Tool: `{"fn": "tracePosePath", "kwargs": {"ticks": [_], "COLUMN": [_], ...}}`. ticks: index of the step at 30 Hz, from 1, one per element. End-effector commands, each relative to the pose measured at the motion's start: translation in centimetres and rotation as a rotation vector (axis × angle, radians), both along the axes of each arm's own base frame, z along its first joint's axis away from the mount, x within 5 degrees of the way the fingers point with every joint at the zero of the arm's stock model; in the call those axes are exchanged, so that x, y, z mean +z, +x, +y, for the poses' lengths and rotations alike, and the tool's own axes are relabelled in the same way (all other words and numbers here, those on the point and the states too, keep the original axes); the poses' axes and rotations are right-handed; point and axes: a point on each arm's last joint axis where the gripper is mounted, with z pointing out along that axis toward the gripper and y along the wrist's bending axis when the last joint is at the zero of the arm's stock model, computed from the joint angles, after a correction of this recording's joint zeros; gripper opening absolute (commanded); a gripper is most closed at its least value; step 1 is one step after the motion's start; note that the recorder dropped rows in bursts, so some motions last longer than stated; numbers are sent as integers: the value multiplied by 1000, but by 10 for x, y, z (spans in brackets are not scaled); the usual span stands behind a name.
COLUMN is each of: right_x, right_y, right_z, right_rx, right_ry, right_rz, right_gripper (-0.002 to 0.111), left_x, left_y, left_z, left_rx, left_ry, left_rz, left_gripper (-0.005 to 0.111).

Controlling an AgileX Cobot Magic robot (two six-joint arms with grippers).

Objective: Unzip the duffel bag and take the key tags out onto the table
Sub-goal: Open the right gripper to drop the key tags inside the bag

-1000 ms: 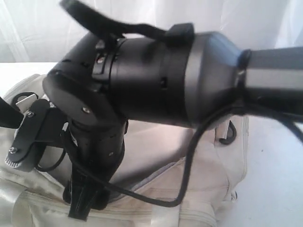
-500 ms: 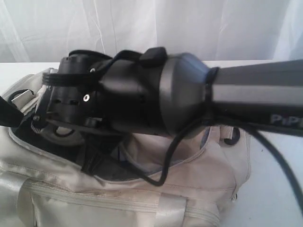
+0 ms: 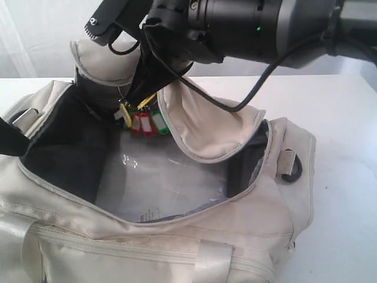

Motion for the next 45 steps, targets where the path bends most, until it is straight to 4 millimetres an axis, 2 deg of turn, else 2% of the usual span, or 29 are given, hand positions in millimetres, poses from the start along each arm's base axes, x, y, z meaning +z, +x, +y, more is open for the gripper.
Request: {"fn": "tracePosePath", "kwargs": {"ticks": [1,5,8,14,18,21,24,26,27,30,34,35,41,45], "right_x": [-4,-7,-5,5,10,7,8,10,11,13,12,12,17,-4], "right_y": [11,8,-2,-34,-36,-35,-33,-27,-23,-13,-6,-2,32,68], "right_z": [1,0,-3,-10,-7,-6,-5,-7,-8,-9,-4,-1,7,3], "right_rx": [17,29,89,305,338,337,338,320,294,209,196,205,160,150], "right_ry": [-17,-43,-75,-161,-131,-138,-136,-168,-173,-155,-134,-137,32,68], "right_rz": [-27,20,99,352,349,356,332,256,220,142,83,35,-216,-242], "right_gripper": [0,0,0,0,3,22,52,62,61,46,5,0,0,4], "left_x": [1,1,1,1,1,1,1,1,1,1,1,1,2,2], "left_y": [-3,-3,-3,-3,-4,-4,-4,-4,-4,-4,-4,-4,-4,-4], "left_z": [-2,-2,-2,-2,-2,-2,-2,-2,-2,-2,-3,-3,-3,-4], "left_rx": [-11,-11,-11,-11,-12,-12,-12,-13,-13,-14,-14,-14,-14,-16], "left_ry": [-14,-18,-18,-18,-18,-18,-18,-18,-18,-18,-24,-26,-32,-40], "left_rz": [-7,-6,-6,-6,-4,-4,-4,-3,-3,-1,-1,-1,0,4], "left_gripper": [58,58,58,58,58,58,57,56,56,56,56,56,56,56]}}
